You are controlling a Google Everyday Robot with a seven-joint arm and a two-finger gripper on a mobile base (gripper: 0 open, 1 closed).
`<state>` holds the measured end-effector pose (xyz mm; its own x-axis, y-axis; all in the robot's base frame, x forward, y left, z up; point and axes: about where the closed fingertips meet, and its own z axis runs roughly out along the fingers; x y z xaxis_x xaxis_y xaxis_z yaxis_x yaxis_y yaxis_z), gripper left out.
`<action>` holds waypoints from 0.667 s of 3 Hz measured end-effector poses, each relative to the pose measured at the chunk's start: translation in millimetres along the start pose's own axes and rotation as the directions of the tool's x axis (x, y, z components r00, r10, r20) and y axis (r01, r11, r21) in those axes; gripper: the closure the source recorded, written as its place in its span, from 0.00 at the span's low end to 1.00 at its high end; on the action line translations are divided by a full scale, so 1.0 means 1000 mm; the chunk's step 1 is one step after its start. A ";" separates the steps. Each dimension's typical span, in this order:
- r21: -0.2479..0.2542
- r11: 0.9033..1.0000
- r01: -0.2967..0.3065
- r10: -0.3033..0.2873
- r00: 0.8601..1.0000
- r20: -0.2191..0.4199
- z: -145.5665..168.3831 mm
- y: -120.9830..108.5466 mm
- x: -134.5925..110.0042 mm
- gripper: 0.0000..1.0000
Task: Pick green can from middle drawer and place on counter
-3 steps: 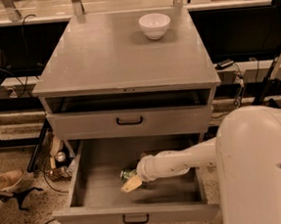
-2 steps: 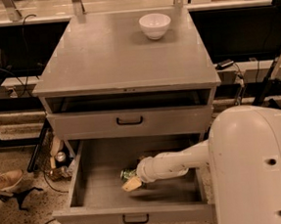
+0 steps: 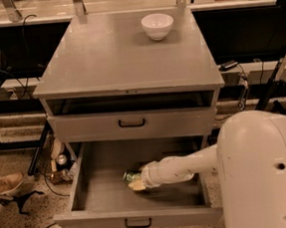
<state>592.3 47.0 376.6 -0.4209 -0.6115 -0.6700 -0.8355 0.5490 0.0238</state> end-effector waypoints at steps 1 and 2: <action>-0.035 0.998 0.054 -0.052 0.997 0.058 -0.014 0.003 -0.007 0.85; -0.089 0.989 0.121 -0.106 0.982 0.155 -0.038 0.009 -0.018 1.00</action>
Offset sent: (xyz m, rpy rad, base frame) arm -0.0455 -0.1190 0.1725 0.4312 -0.2488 0.0995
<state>578.7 41.0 417.4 -0.2700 -0.5705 -0.7757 -0.9083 0.4183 0.0085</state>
